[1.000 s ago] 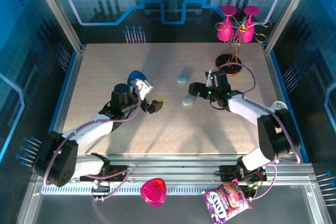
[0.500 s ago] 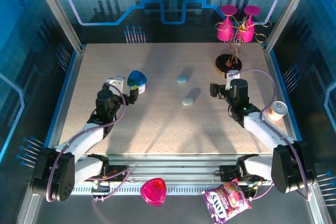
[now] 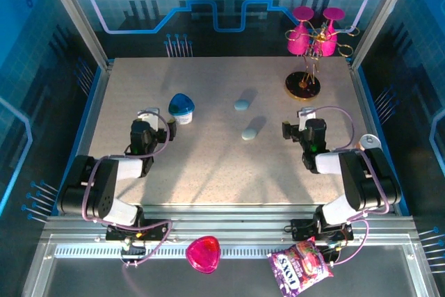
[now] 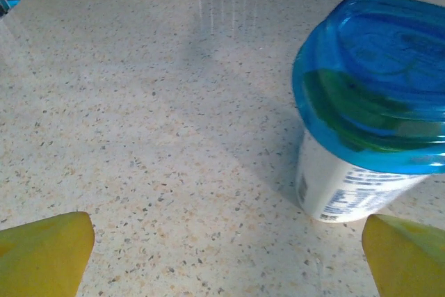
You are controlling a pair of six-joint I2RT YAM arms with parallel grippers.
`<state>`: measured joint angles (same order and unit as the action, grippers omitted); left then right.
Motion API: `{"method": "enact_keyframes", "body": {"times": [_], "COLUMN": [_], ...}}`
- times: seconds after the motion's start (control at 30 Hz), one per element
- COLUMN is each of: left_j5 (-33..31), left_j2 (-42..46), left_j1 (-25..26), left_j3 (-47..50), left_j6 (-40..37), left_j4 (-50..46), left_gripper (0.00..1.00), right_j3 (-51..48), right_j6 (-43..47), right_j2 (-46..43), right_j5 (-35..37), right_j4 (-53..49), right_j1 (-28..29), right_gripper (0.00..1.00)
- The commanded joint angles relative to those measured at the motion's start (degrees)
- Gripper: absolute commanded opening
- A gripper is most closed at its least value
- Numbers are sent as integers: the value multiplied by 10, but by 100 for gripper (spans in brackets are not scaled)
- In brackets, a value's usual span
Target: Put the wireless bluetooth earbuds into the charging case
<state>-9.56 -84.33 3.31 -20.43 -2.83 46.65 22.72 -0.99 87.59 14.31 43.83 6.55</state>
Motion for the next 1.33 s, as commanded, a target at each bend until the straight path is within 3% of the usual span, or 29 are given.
{"method": "enact_keyframes", "body": {"times": [0.0, 0.33, 1.3], "left_j5": [24, 66, 63], "left_j2": [-30, -46, -47], "left_j1": [-20, -33, -33], "left_j3": [-4, -17, -17], "left_j6": [26, 29, 27], "left_j4": [74, 58, 60], "left_gripper": [99, 99, 99], "right_j3": [-11, -12, -13], "right_j6": [-2, -1, -2], "right_j2": [7, 6, 6], "right_j5": [-28, -53, -52], "right_j4": [93, 96, 96], "right_j1": [-20, -29, -28], "right_gripper": [100, 100, 100]}}
